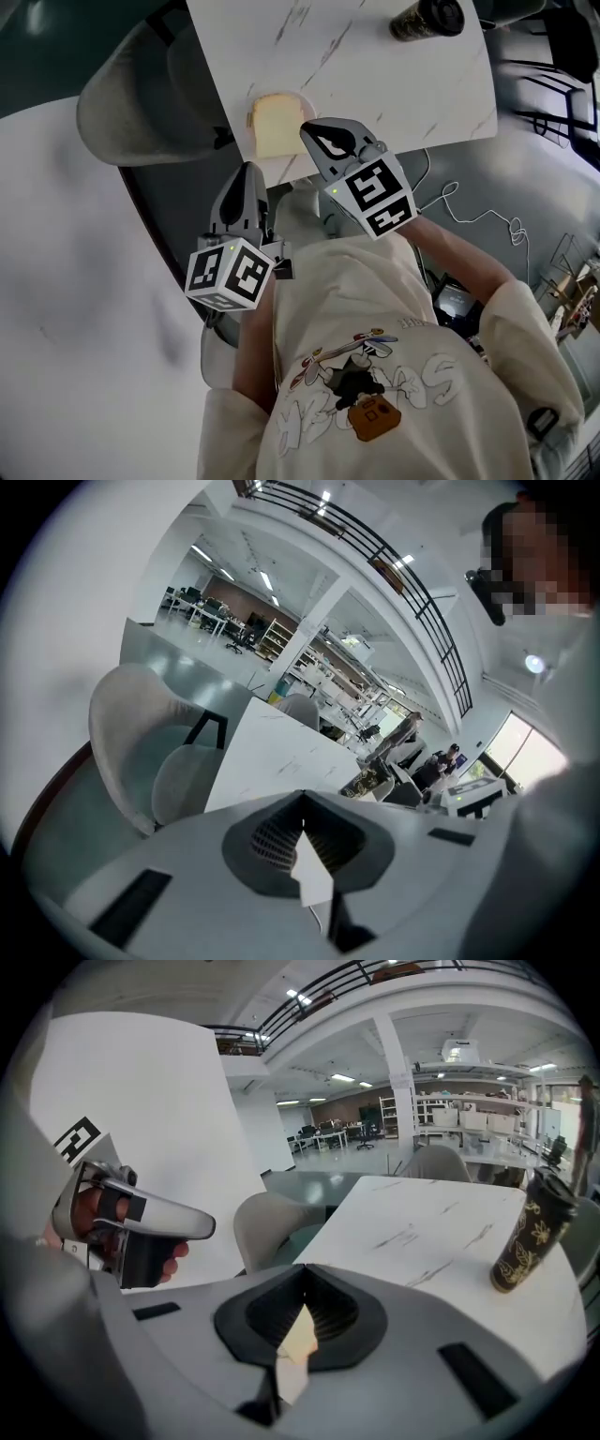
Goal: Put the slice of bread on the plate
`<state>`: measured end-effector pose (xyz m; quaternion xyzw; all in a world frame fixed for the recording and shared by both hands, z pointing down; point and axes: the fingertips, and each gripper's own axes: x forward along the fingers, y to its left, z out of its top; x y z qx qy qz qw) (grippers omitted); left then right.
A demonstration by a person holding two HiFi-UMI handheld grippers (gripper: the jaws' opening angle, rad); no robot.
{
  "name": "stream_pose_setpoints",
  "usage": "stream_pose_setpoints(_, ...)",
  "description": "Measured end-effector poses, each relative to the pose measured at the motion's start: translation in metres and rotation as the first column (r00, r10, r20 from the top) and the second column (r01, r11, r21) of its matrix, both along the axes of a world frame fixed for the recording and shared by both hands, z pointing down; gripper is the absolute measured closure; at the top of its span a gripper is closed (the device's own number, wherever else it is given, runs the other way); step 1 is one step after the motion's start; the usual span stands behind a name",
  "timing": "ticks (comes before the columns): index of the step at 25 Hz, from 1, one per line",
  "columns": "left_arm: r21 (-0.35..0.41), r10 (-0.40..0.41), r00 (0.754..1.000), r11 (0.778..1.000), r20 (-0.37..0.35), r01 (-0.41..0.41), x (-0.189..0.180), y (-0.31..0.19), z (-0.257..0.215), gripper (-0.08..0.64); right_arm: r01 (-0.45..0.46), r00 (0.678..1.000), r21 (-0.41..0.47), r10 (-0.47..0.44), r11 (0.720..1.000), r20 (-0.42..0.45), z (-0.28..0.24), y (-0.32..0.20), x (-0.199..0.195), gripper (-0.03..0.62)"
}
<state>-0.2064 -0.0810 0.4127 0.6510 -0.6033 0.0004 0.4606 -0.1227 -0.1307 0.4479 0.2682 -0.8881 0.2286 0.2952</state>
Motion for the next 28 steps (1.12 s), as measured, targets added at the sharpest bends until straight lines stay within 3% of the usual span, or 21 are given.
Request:
stream_pose_setpoints(6,0.066,0.084,0.995,0.994,0.052,-0.087,0.007,-0.008,-0.055,0.551,0.053,0.997,-0.017,-0.052,0.998,0.055,-0.032,-0.004,-0.010,0.588)
stream_pose_setpoints(11,0.153,0.111,0.994,0.982,0.014,-0.112,0.029,-0.013,-0.096,0.551,0.081,0.994,-0.021,-0.079,0.996,0.080,-0.064,-0.001,0.006,0.588)
stream_pose_setpoints(21,0.216,0.187,0.980,0.956,0.068,-0.197,0.052,-0.034,-0.114,0.551,0.022,0.985,-0.037,-0.015,0.999,0.172,-0.083,-0.013,0.025,0.588)
stream_pose_setpoints(24,0.199,0.187,0.978,0.959,0.093,-0.203,0.052,-0.034,-0.110,0.551,0.034,0.988,0.006,-0.034,0.999,0.153,-0.084,-0.012,0.027,0.588)
stream_pose_setpoints(28,0.129,0.245,0.966,0.958,0.081,-0.254,0.065,-0.034,-0.097,0.551,0.027,0.990,0.172,-0.049,0.985,0.129,-0.116,-0.017,0.031,0.588)
